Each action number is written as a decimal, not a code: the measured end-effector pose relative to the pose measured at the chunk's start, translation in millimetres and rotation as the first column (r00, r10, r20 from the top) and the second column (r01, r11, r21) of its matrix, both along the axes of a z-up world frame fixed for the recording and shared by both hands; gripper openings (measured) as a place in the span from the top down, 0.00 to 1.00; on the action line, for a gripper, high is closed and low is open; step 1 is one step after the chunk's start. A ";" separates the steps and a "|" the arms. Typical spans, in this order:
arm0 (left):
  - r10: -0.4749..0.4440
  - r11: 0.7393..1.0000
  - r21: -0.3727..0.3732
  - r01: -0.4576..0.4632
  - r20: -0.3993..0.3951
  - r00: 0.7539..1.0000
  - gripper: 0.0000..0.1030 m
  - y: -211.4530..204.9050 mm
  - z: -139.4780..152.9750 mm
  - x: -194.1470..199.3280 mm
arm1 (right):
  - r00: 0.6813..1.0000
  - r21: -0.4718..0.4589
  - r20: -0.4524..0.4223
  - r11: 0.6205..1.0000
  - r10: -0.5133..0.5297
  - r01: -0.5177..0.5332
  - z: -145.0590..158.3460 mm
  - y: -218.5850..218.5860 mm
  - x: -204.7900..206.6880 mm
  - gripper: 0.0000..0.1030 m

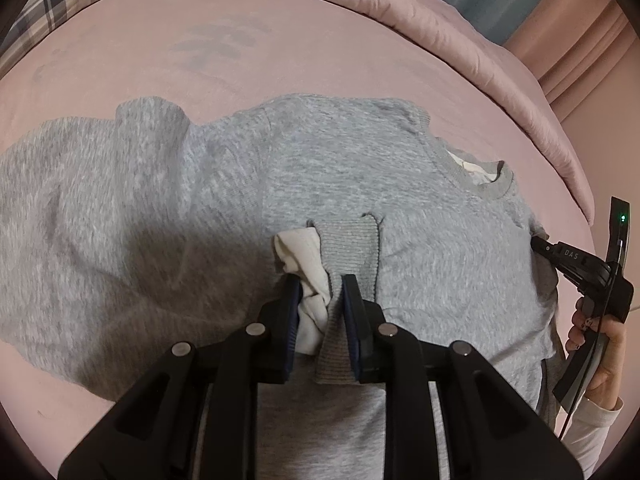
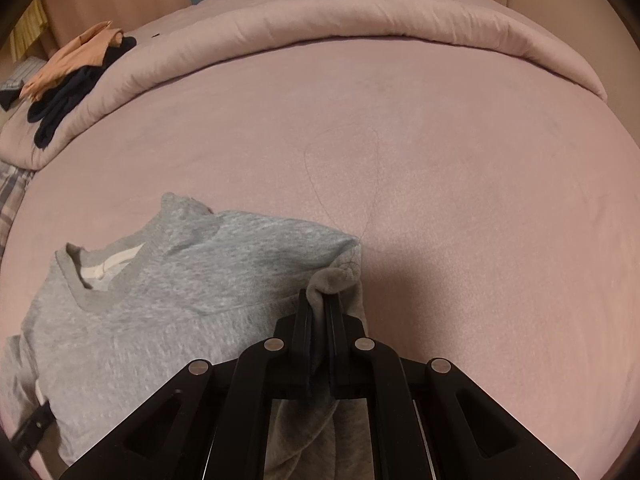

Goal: Fold small clothes

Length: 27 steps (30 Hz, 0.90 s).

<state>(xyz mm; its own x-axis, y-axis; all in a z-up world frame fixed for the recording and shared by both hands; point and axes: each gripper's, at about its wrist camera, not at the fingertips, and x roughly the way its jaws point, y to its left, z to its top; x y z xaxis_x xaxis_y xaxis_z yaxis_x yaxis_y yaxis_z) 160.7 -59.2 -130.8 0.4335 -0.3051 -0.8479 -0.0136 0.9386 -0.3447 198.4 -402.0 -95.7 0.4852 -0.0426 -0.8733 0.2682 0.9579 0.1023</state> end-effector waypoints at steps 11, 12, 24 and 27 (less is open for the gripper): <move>0.014 1.000 -0.001 -0.014 -0.007 1.000 0.77 -0.2 0.6 -0.2 | 1.000 -0.021 0.004 1.000 -0.013 0.013 0.1 2.2 1.1 0.95; 0.012 1.000 0.002 -0.012 -0.003 1.000 0.77 -0.8 0.9 -0.5 | 1.000 -0.021 0.006 1.000 -0.014 0.014 -0.1 2.2 0.7 0.95; -0.013 1.000 -0.011 0.012 -0.024 1.000 0.52 2.8 17.0 -6.5 | 1.000 -0.041 -0.020 0.999 0.008 -0.009 4.6 2.7 6.2 0.95; -0.018 1.000 0.008 0.018 0.034 0.999 0.32 5.3 38.0 -21.6 | 0.999 -0.057 -0.030 0.998 0.011 -0.013 15.8 4.2 3.2 0.79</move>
